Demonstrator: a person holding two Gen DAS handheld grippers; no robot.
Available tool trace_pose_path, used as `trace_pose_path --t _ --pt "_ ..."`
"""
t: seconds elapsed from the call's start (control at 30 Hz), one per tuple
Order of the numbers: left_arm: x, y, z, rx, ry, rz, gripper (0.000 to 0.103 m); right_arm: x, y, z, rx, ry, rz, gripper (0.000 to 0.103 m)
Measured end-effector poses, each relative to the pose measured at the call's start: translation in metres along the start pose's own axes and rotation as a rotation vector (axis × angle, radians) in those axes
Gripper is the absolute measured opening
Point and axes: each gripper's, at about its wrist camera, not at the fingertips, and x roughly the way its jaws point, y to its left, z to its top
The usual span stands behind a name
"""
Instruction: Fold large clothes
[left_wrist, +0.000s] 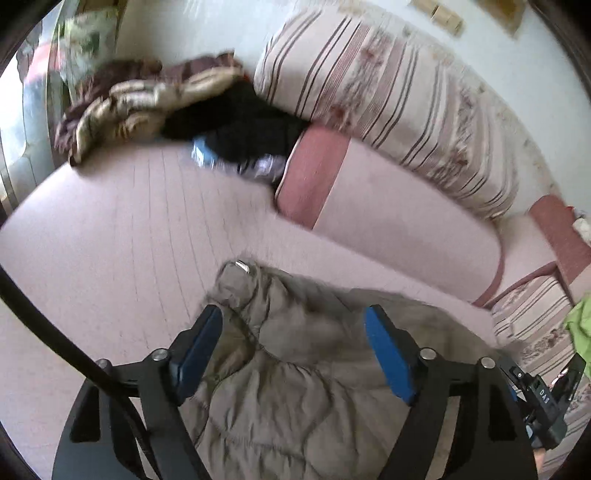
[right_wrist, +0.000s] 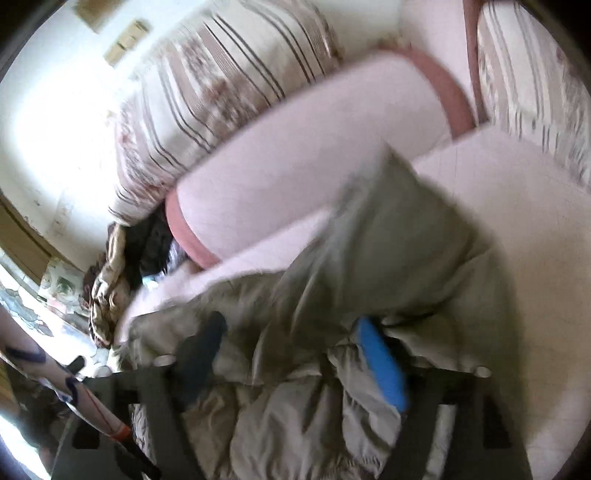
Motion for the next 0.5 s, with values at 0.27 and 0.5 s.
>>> trace_pose_path --t 0.27,0.5 --pt "0.028 -0.058 -0.037 0.191 0.091 0.087 0.080 -0.002 0.060 -0.028 -0.314 -0.009 -0.137 0.083" --pt "0.130 -0.096 -0.068 0.297 0.238 0.265 0.081 0.084 0.054 -0.044 -0.409 0.105 -0.271 0.083"
